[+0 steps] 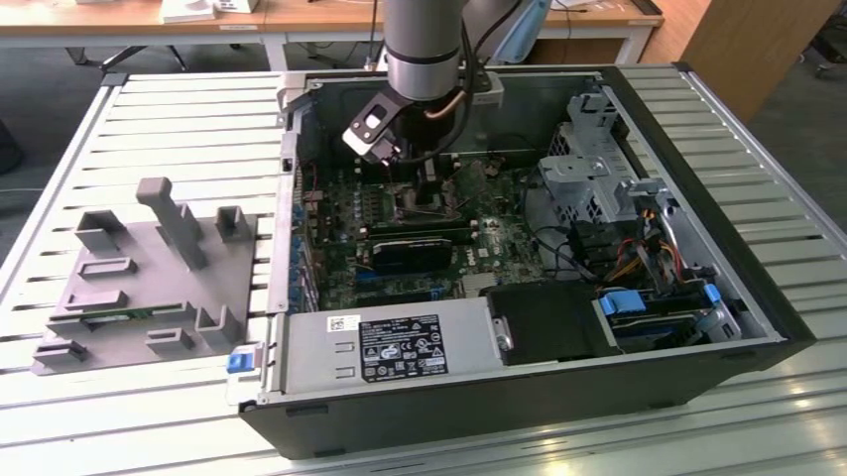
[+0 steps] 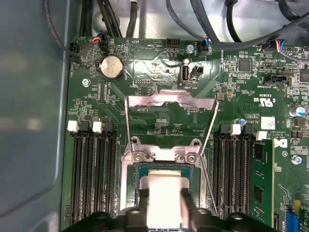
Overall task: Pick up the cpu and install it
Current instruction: 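Place the cpu into insertion slot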
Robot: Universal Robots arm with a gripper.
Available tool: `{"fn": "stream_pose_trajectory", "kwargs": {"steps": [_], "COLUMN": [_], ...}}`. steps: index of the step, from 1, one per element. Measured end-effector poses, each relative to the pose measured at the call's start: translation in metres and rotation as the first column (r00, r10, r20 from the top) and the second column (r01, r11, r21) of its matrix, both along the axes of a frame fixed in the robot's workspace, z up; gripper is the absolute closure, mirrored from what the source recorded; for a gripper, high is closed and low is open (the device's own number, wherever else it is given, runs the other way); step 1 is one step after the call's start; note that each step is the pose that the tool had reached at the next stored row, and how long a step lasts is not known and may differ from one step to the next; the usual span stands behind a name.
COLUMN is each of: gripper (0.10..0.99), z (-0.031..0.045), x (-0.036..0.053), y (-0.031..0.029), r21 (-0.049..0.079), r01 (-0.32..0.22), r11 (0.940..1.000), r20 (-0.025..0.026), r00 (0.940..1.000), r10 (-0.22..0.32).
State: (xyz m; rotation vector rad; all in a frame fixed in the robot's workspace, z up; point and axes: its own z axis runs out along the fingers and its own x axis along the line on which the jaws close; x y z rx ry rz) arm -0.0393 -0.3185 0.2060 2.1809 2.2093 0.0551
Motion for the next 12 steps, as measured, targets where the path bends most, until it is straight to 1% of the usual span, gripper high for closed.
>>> {"fn": "stream_pose_trajectory", "kwargs": {"steps": [1, 2, 5, 6, 7, 12], "gripper": [0.737, 0.737, 0.914, 0.914, 0.973, 0.980], "z": [0.0007, 0.0013, 0.0025, 0.0030, 0.0036, 0.0051], "x": [0.0000, 0.0000, 0.0000, 0.0000, 0.0000, 0.0001], "y": [0.0000, 0.0000, 0.0000, 0.0000, 0.0000, 0.0001], "r21": [0.000, 0.000, 0.000, 0.000, 0.000, 0.000], "r01": [0.000, 0.000, 0.000, 0.000, 0.000, 0.000], "r11": [1.0000, 1.0000, 1.0000, 1.0000, 1.0000, 1.0000], "r20": [-0.0002, -0.0004, -0.0008, -0.0008, -0.0008, -0.0007], "r00": [1.0000, 1.0000, 1.0000, 1.0000, 1.0000, 1.0000], "r10": [0.000, 0.000, 0.000, 0.000, 0.000, 0.000]}}
